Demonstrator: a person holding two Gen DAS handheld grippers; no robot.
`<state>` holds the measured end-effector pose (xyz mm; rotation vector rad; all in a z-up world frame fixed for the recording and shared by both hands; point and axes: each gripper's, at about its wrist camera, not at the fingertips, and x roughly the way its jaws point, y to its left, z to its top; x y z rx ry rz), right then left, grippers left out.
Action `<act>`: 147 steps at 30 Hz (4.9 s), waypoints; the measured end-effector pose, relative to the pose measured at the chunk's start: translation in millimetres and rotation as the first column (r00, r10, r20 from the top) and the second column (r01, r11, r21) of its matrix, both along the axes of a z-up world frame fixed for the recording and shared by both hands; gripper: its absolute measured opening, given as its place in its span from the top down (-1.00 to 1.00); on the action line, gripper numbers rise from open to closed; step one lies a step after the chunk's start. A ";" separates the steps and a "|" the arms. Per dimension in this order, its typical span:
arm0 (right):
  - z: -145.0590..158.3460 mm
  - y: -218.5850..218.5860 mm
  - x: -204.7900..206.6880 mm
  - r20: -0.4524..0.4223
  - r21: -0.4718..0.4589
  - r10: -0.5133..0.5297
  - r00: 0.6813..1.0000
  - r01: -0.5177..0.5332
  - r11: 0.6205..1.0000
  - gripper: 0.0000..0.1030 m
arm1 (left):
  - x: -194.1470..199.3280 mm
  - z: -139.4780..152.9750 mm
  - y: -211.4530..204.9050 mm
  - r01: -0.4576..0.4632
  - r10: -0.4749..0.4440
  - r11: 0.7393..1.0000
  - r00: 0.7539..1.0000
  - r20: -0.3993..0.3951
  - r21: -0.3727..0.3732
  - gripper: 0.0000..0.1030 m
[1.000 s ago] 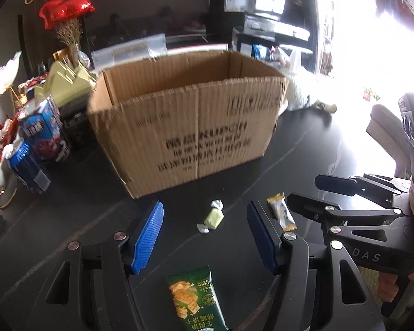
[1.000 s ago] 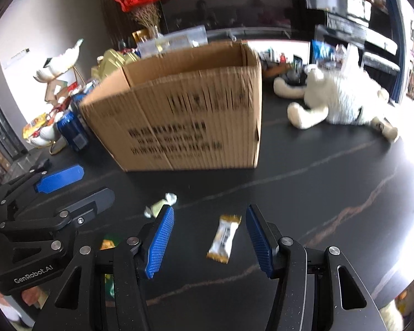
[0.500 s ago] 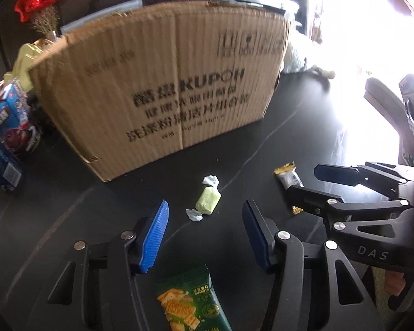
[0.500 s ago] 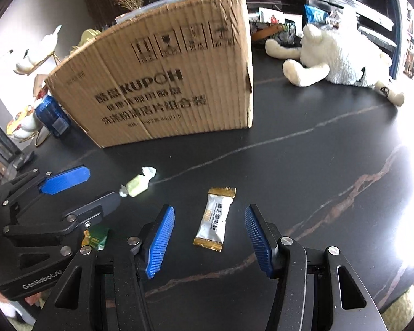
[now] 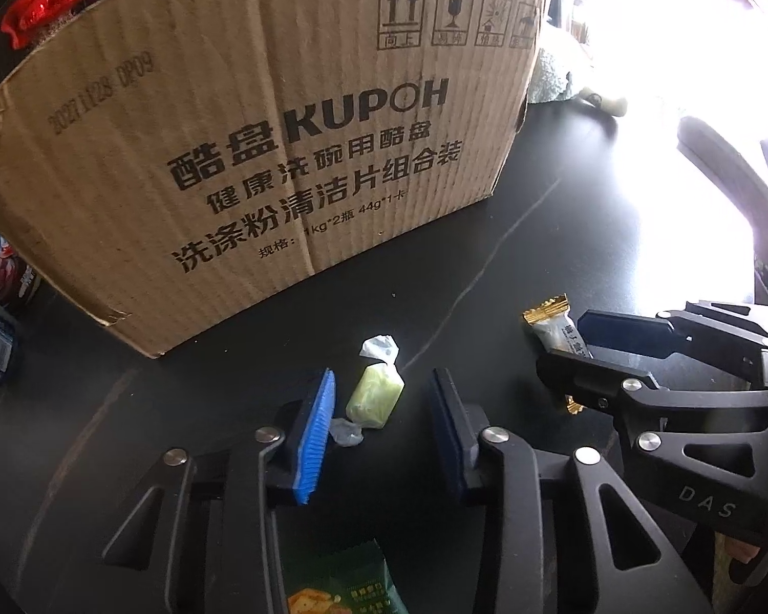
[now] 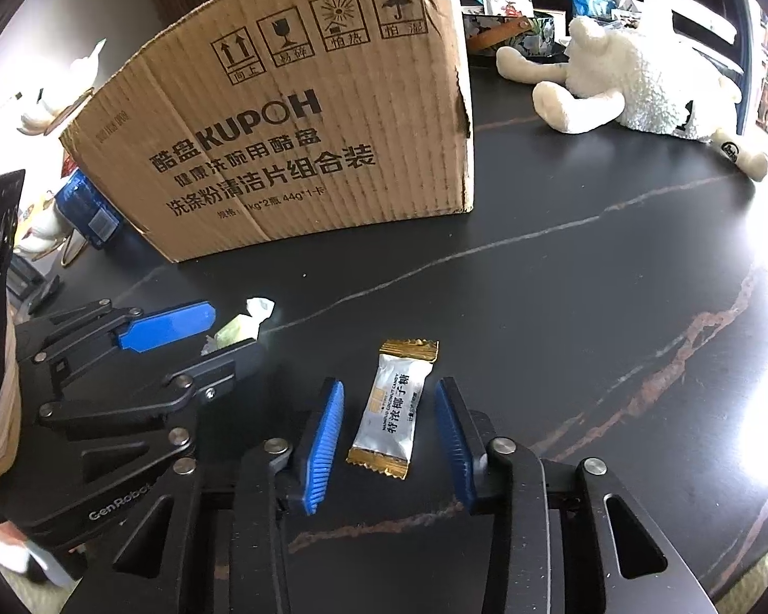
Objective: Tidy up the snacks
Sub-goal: 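Grasp the pale green candy with the left tool while the right tool grasps the gold-white wrapped bar, then lift both held snacks and carry them over the KUPOH box, then open both tools above the box to drop the candy and bar, then move both open tools back toward the green cracker packet, then close the left tool on the green cracker packet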
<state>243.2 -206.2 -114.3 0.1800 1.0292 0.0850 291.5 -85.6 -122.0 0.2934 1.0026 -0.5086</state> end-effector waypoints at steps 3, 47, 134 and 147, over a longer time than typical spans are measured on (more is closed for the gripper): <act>-0.4 0.0 1.6 0.002 -0.005 0.004 1.000 -0.004 1.000 0.38 | 2.1 -3.0 -1.4 0.001 -0.001 1.000 1.000 -0.009 0.004 0.43; 113.5 11.8 -24.0 0.281 0.059 0.101 0.954 -0.122 0.991 0.58 | -55.6 126.4 21.3 -0.147 0.172 0.980 0.966 0.191 -0.137 0.64; 105.5 43.2 -53.6 0.202 -0.020 0.161 0.966 -0.160 0.987 0.23 | -98.7 116.8 68.0 -0.322 0.342 0.936 0.929 0.142 -0.143 -0.12; 48.9 43.1 -59.7 0.075 -0.031 0.172 0.982 -0.170 0.985 0.08 | -102.0 57.1 65.7 -0.340 0.343 0.938 0.939 0.024 -0.071 -0.13</act>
